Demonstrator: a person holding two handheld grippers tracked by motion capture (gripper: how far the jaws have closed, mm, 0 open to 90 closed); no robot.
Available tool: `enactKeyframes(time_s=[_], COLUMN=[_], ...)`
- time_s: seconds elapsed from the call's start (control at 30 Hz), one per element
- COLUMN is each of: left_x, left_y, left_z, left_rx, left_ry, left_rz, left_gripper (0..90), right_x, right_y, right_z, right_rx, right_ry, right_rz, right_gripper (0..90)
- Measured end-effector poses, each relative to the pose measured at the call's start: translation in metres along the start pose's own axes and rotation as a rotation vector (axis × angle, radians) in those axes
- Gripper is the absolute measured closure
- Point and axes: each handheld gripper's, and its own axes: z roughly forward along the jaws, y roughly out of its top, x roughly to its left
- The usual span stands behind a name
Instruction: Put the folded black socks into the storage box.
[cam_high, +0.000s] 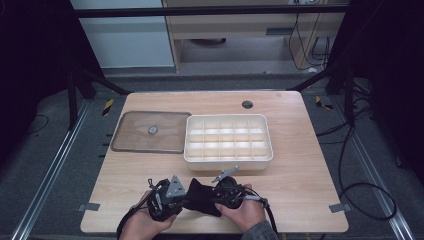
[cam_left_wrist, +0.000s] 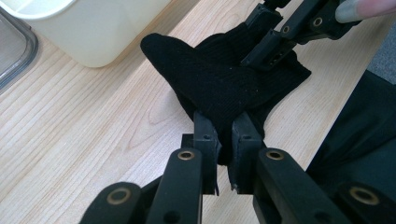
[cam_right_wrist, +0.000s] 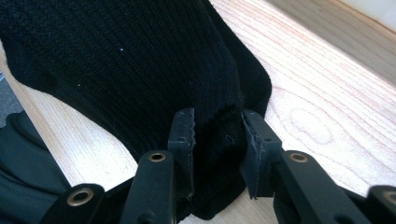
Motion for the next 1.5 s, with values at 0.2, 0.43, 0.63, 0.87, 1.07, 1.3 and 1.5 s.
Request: enactKeyframes(time_s=[0.2, 0.43, 0.63, 0.87, 1.07, 1.3, 1.5], left_x=[-0.001, -0.006, -0.012, -0.02, -0.026, -0.032, -0.036], left_y=[0.002, 0.007, 0.013, 0.018, 0.024, 0.028, 0.03], left_z=[0.0, 0.0, 0.001, 0.003, 0.005, 0.014, 0.021], left_rx=[-0.005, -0.017, -0.022, -0.025, -0.024, 0.011, 0.028], left_ry=[-0.003, -0.013, -0.028, -0.041, -0.049, -0.042, -0.043], left_rz=[0.004, 0.019, 0.041, 0.065, 0.094, 0.13, 0.138], left_gripper=[83.4, 83.4, 83.4, 83.4, 83.4, 83.4, 83.4], right_x=[0.0, 0.0, 0.0, -0.002, -0.002, -0.004, -0.009], right_y=[0.0, 0.001, 0.001, 0.001, -0.001, -0.003, -0.006], right_z=[0.0, 0.001, 0.001, 0.001, 0.001, -0.004, -0.017], right_rx=[0.004, -0.005, -0.014, -0.031, -0.043, -0.062, -0.094], right_ry=[0.002, 0.004, 0.006, 0.019, 0.018, 0.022, 0.014], right_rz=[0.008, 0.011, 0.017, 0.031, 0.037, 0.033, 0.029], right_gripper=[68.1, 67.9, 67.4, 66.5, 66.4, 61.1, 56.0])
